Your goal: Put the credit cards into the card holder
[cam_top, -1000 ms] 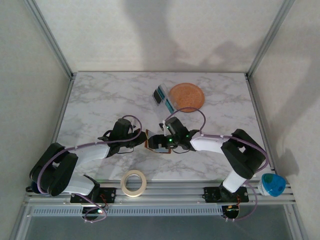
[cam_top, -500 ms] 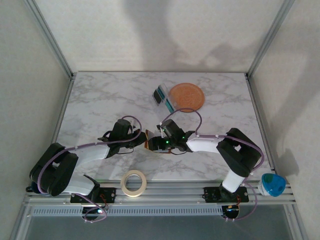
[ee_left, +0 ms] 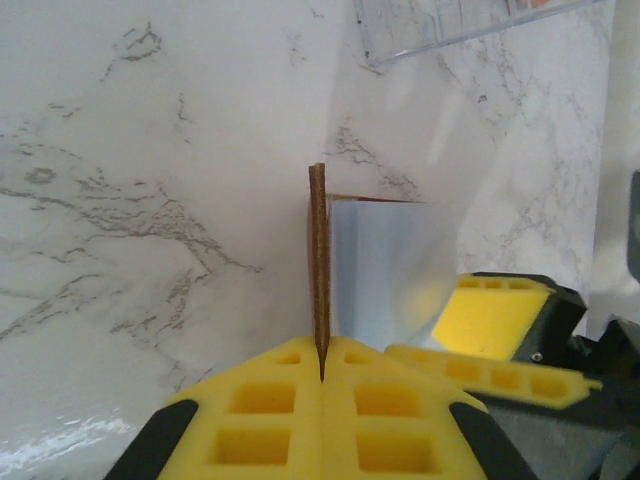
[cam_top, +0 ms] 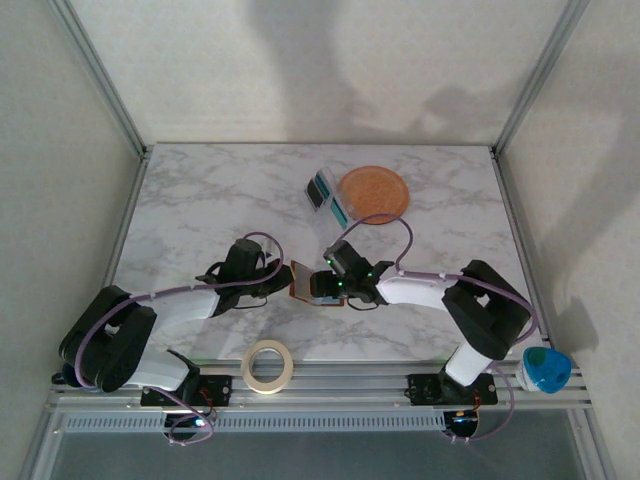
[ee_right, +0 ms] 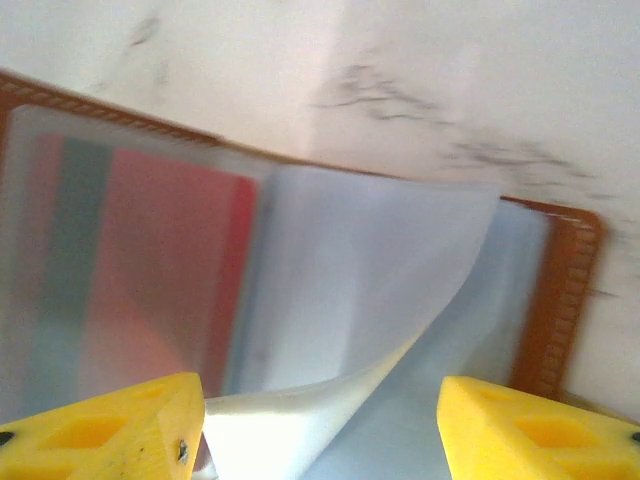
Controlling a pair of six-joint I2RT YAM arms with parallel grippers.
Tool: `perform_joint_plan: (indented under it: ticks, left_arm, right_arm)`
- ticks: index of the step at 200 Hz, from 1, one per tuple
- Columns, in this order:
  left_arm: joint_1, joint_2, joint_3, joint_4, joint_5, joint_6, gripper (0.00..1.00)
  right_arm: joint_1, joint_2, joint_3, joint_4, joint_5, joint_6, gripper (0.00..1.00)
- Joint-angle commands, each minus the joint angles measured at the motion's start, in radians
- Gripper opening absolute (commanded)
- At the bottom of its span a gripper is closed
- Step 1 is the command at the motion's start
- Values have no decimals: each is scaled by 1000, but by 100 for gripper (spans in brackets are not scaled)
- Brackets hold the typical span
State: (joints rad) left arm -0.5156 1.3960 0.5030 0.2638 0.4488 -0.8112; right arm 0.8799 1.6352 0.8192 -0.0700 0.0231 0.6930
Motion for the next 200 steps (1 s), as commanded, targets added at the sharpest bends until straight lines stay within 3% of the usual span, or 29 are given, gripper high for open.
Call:
perform_joint_plan:
  ticks: [1, 47, 73, 118, 164, 200]
  left_arm:
    - [2, -6, -1, -22, -24, 8, 0]
    - [2, -12, 27, -93, -67, 33, 4]
    - [2, -19, 55, -143, -92, 48, 25]
    - [9, -18, 91, -191, -127, 53, 28]
    - [21, -50, 127, -261, -193, 65, 37]
    - [23, -94, 165, -287, -203, 101, 55]
  right_arm:
    - [1, -40, 3, -146, 160, 66, 66]
    - [1, -111, -12, -193, 164, 75, 69]
    - [-1, -149, 27, -247, 148, 47, 69]
    - [-21, -181, 120, -313, 98, -26, 69]
    - [-160, -210, 199, -370, -55, -203, 68]
    - [-334, -170, 344, -447, -188, -338, 68]
